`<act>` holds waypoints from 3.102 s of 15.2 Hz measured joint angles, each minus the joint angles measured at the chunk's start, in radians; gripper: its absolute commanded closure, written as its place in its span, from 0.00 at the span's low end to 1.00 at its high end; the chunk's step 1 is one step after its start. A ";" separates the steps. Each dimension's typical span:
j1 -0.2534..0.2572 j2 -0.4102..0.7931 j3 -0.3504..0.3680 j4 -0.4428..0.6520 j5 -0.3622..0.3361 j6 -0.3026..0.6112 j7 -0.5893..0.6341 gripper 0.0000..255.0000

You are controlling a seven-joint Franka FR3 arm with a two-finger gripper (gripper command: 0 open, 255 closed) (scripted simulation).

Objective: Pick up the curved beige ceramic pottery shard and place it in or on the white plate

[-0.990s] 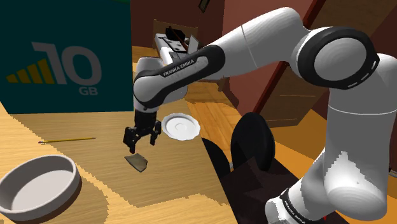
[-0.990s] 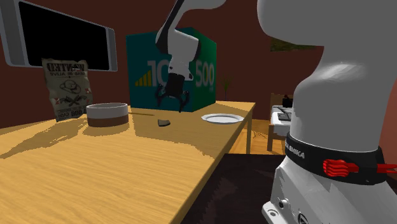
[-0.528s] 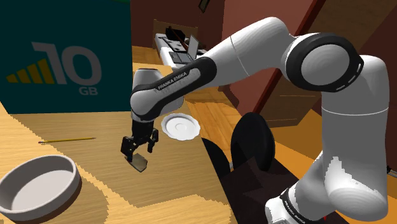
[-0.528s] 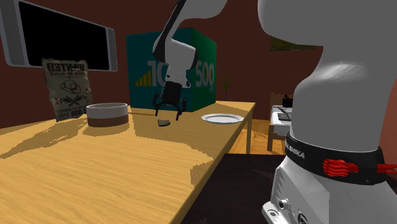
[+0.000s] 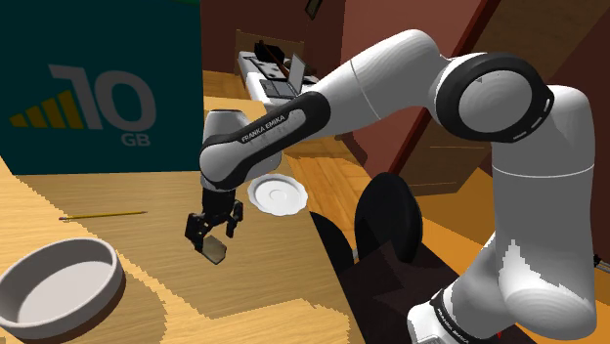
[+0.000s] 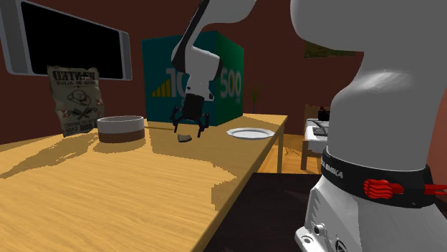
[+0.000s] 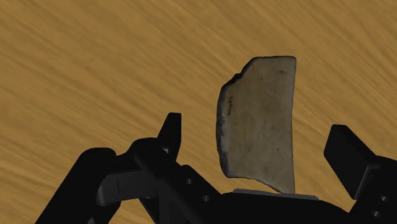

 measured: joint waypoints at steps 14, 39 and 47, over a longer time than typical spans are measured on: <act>-0.003 -0.030 0.003 -0.003 0.003 -0.026 0.006 1.00; 0.151 0.107 -0.084 0.202 -0.170 -0.105 0.220 1.00; 0.150 0.106 -0.084 0.203 -0.170 -0.106 0.220 1.00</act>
